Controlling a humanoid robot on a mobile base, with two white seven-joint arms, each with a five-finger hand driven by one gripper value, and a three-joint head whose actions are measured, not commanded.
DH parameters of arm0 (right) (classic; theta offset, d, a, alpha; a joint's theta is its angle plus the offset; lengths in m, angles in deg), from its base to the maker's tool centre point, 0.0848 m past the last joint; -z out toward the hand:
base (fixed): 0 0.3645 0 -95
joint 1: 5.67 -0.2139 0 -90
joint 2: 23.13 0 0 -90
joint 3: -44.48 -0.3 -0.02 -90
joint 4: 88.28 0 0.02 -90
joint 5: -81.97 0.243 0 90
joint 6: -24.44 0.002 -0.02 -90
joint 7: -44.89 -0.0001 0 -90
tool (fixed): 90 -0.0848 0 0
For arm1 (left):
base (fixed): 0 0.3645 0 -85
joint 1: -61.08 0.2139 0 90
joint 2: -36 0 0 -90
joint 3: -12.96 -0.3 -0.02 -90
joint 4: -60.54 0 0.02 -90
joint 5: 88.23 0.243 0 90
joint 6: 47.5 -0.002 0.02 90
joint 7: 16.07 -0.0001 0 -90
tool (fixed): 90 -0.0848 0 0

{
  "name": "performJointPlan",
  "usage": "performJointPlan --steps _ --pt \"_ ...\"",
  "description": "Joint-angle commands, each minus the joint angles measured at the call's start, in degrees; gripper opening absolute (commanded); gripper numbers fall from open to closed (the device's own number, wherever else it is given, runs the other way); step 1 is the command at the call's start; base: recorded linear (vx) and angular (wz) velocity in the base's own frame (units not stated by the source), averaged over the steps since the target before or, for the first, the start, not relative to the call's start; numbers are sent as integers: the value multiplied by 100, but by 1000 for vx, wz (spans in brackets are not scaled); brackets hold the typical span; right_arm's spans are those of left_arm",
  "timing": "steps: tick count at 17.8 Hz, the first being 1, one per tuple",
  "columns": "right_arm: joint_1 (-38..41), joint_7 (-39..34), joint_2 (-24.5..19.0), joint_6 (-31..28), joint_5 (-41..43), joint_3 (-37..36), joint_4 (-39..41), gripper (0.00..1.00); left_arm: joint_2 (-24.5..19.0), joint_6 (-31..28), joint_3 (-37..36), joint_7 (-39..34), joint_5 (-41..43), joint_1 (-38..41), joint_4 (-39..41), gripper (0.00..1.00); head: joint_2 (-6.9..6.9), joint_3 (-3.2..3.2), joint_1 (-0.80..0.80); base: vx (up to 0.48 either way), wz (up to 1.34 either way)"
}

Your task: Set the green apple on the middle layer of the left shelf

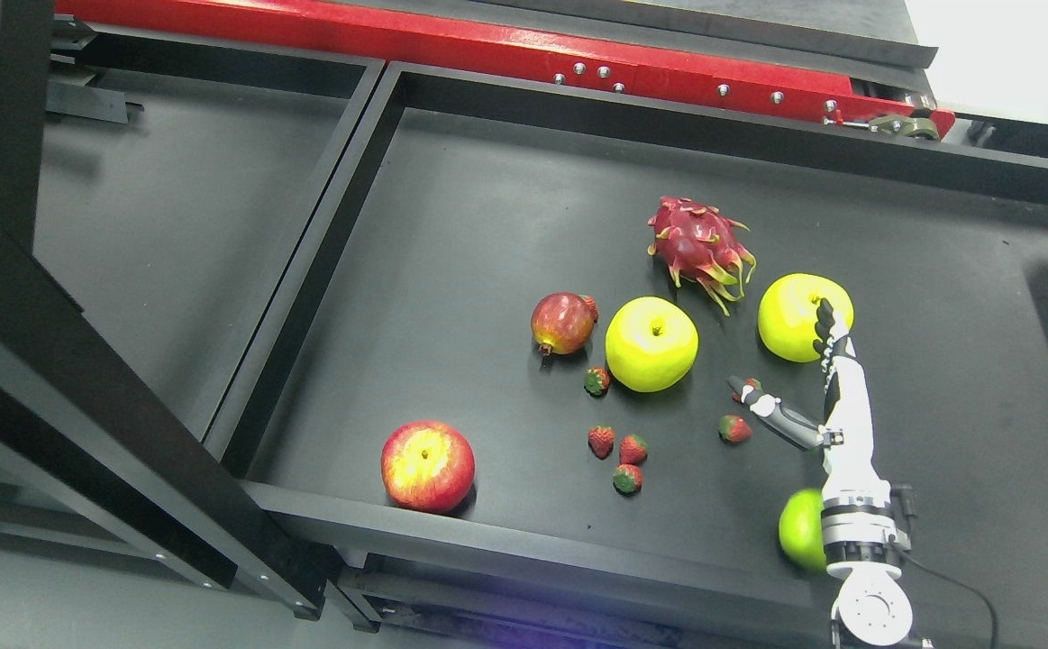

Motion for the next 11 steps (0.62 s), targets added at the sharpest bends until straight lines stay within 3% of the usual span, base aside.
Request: performJointPlan --steps 1,11 --pt "-5 29 100 -2 20 45 -12 100 -100 -21 0 -1 0 -8 0 100 0 0 0 0 0" --pt "-5 38 100 -2 29 45 32 100 -100 -21 0 -1 0 -8 0 100 0 0 0 0 0"
